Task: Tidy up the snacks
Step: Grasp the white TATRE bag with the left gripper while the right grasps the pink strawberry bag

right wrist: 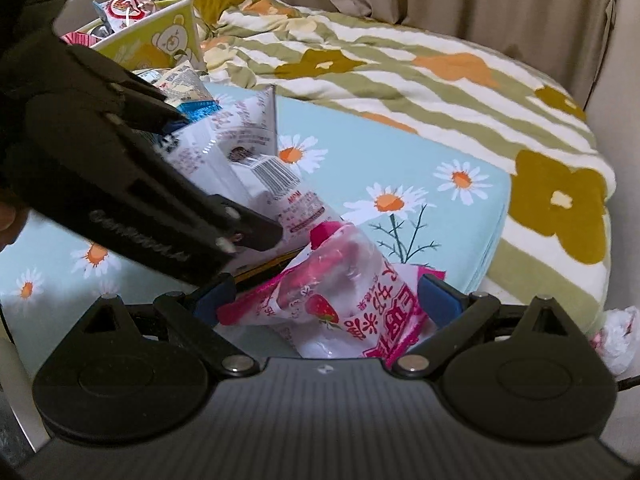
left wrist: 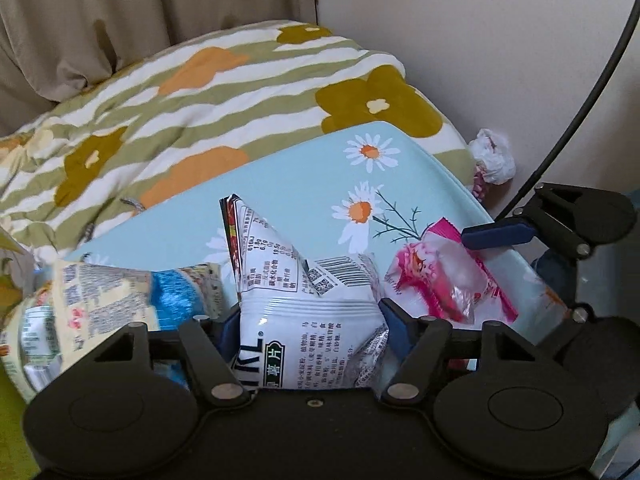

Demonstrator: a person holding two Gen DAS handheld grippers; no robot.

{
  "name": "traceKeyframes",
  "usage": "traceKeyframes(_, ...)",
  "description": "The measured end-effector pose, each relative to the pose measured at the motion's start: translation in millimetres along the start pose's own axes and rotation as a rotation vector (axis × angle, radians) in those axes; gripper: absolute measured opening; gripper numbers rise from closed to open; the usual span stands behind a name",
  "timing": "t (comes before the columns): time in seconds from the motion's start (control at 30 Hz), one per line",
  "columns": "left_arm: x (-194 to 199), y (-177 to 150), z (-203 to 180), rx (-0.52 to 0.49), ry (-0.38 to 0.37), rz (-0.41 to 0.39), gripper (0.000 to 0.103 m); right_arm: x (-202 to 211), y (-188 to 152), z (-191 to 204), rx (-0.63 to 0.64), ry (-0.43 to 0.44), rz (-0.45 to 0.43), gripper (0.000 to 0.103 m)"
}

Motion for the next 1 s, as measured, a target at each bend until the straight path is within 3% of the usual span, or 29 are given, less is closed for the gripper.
traceKeyframes(0.5, 29.5, -10.3, 10.0, 0.052, 0.029, -0.063, 0.072, -18.5, 0.2, -1.5, 0.036, -0.024, 0.046, 0.102)
traceKeyframes(0.63, 38.7, -13.9, 9.4, 0.067, 0.027, -0.079, 0.072, -16.7, 0.8, -3.8, 0.031, -0.049, 0.038, 0.082)
traceKeyframes(0.77, 53.6, -18.4, 11.0, 0.084, 0.032, -0.106, 0.072, -14.1, 1.9, -2.4, 0.026, -0.046, 0.029, 0.074)
traceKeyframes(0.83, 62.6, -20.0, 12.8, 0.095, 0.037, -0.124, 0.072, -9.9, 2.7, -2.0, 0.01, -0.043, 0.018, 0.063)
traceKeyframes(1.0, 91.6, -24.7, 24.1, 0.139, 0.051, -0.176, 0.072, 9.3, 7.3, 3.4, -0.048, -0.011, -0.025, 0.057)
Point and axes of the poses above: each gripper's, at about its wrist camera, not at the fingertips, and x roughly against the way its jaws point, z to its left, y to its top, the point moved 6 cm from there along -x, roughly the way its jaws point, and after that the axes turned 11 degrees about z, right-handed, at the moved point
